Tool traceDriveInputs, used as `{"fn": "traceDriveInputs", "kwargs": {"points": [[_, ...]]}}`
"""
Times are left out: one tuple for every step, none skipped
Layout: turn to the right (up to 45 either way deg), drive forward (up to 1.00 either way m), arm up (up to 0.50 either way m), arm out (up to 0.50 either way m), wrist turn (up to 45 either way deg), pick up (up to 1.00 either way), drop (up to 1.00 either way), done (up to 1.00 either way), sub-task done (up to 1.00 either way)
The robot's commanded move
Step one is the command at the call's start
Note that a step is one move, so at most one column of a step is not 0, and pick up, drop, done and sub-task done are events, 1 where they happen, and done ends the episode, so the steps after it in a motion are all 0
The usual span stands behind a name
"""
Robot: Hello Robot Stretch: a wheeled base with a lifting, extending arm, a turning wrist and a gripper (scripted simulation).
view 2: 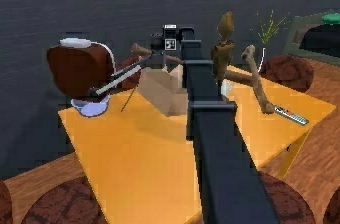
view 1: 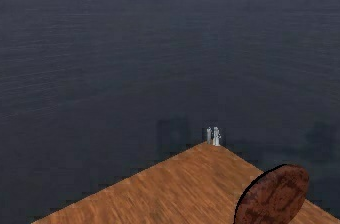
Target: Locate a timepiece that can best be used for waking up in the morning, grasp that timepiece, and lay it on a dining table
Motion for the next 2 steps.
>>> {"fn": "traceDriveInputs", "kwargs": {"points": [[0.0, 0.00, 0.00, 0.00, 45.0, 0.00, 0.00, 0.00, 0.00], [0.0, 0.00, 0.00, 0.00, 45.0, 0.00, 0.00, 0.00, 0.00]]}}
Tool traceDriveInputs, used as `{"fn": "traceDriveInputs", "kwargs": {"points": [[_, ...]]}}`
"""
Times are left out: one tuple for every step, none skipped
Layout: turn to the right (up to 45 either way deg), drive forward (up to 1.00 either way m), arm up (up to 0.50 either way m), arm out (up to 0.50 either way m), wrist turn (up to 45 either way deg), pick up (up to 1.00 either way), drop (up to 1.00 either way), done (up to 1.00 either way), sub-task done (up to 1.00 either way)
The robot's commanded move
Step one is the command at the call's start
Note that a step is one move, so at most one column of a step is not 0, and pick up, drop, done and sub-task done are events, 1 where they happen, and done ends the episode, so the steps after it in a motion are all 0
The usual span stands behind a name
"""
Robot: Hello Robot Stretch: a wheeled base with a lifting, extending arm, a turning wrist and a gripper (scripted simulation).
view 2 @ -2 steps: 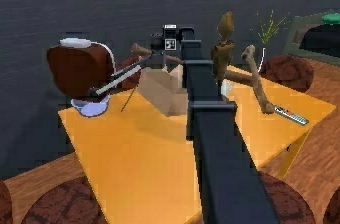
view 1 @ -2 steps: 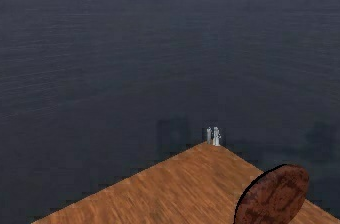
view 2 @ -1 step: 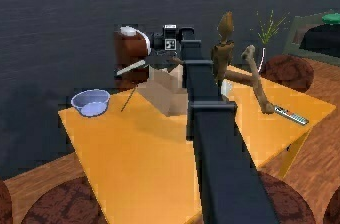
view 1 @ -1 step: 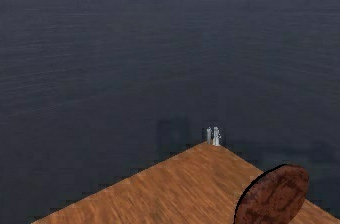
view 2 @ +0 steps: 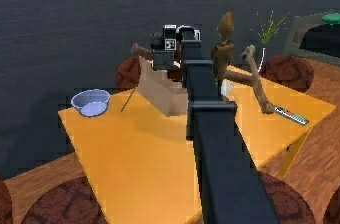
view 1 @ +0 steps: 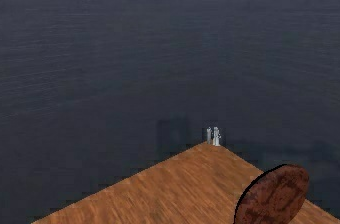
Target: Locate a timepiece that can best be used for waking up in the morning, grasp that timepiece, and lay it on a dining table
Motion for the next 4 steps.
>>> {"fn": "traceDriveInputs", "kwargs": {"points": [[0.0, 0.00, 0.00, 0.00, 24.0, 0.00, 0.00, 0.00, 0.00], [0.0, 0.00, -0.02, 0.00, 0.0, 0.00, 0.00, 0.00, 0.00], [0.0, 0.00, -0.32, 0.00, 0.0, 0.00, 0.00, 0.00, 0.00], [0.0, 0.00, 0.00, 0.00, 0.0, 0.00, 1.00, 0.00, 0.00]]}}
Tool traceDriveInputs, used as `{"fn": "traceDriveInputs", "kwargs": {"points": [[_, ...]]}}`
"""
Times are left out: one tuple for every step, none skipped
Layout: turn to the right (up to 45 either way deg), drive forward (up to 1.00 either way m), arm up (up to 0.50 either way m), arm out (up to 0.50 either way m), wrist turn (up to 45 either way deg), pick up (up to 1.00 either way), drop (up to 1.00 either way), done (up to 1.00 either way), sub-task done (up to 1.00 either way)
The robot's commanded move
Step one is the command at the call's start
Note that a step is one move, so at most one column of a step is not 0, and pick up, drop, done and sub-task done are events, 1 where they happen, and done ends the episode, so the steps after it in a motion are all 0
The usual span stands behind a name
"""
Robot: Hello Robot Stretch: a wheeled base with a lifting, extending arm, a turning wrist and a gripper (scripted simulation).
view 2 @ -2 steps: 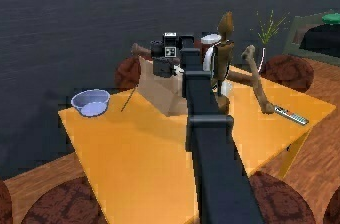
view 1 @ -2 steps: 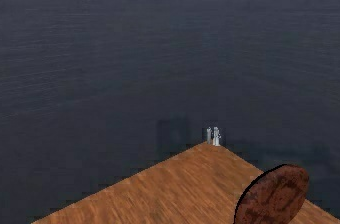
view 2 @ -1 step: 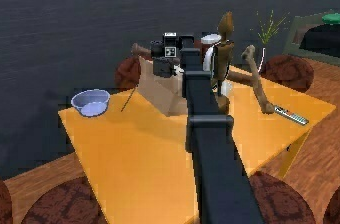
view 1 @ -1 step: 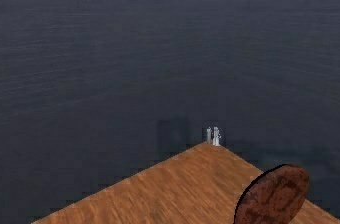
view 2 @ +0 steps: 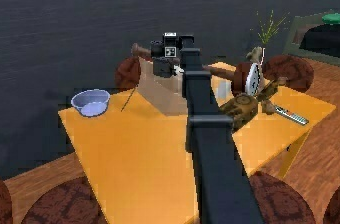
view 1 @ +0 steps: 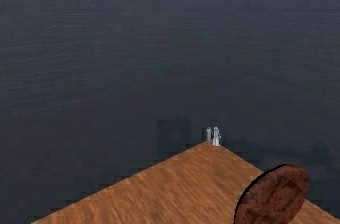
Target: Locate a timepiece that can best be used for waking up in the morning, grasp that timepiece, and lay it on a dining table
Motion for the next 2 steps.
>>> {"fn": "traceDriveInputs", "kwargs": {"points": [[0.0, 0.00, 0.02, 0.00, 0.0, 0.00, 0.00, 0.00, 0.00], [0.0, 0.00, 0.00, -0.08, 0.0, 0.00, 0.00, 0.00, 0.00]]}}
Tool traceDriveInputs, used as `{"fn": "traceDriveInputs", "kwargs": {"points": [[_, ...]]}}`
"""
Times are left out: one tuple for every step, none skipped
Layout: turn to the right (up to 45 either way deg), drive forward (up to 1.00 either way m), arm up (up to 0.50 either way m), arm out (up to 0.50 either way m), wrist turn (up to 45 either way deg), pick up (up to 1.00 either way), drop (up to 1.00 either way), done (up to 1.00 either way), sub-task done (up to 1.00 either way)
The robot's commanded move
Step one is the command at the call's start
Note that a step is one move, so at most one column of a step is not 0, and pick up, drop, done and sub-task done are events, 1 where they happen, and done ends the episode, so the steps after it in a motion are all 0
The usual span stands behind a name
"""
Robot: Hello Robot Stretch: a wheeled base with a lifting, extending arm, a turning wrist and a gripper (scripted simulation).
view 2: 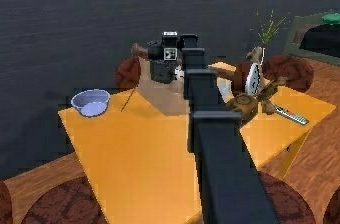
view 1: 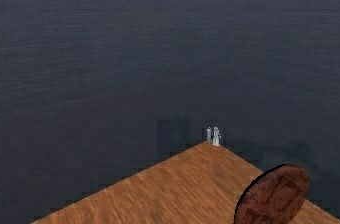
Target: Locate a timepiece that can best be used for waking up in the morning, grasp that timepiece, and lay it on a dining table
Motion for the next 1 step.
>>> {"fn": "traceDriveInputs", "kwargs": {"points": [[0.0, 0.00, 0.00, 0.00, 0.0, 0.00, 0.00, 1.00, 0.00]]}}
